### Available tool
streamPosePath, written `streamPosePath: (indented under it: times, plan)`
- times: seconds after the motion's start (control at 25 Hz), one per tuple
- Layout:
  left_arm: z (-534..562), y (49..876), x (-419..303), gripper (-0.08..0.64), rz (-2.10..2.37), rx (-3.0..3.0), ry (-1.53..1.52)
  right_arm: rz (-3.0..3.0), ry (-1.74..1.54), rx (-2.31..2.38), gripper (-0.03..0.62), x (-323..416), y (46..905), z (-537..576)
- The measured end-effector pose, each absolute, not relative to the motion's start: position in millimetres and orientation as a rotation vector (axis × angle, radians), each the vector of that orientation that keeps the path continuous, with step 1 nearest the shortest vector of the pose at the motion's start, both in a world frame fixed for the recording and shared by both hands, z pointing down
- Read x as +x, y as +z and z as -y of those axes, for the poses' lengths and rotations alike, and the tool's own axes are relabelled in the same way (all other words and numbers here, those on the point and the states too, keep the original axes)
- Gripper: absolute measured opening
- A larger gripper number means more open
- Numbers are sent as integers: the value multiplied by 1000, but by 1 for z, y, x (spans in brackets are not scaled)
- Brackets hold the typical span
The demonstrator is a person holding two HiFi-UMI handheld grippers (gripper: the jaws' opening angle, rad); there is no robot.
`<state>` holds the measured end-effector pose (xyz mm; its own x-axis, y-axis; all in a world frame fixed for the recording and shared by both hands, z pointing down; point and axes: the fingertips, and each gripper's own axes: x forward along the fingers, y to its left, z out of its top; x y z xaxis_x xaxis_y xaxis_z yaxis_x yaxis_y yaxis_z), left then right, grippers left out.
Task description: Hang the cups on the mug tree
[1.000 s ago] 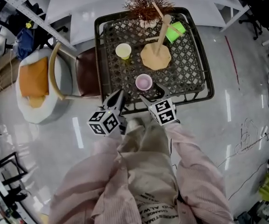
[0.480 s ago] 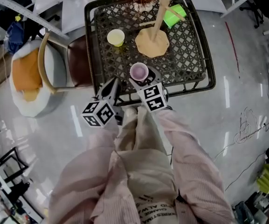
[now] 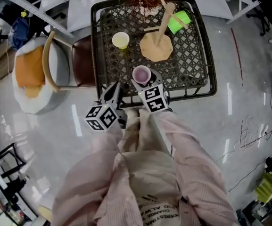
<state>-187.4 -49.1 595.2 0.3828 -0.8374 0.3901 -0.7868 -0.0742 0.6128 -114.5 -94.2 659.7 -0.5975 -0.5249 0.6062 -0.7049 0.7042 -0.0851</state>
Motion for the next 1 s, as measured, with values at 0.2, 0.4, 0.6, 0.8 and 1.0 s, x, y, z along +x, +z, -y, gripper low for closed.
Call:
streamPosePath:
  times: [0.2,0.4,0.6,0.8,1.0]
  plan:
    - [49,587,-180,-2,1408,1855,-95,2343,465,972,302,-101,649,100]
    - [49,578,-170,-2,1405,1862,-104,2313,485,985,301,-84,644,101]
    - [54,564,-159,-2,1397,1891,-115,2280,494,1027,301,-61,636,109]
    - [60,553,-156,-2,1400,1912,-123,2236,506,1069,302,-38,631,119]
    - [62,548,-148,-2,1399,1924,-122,2182,510,1106,301,-16,629,130]
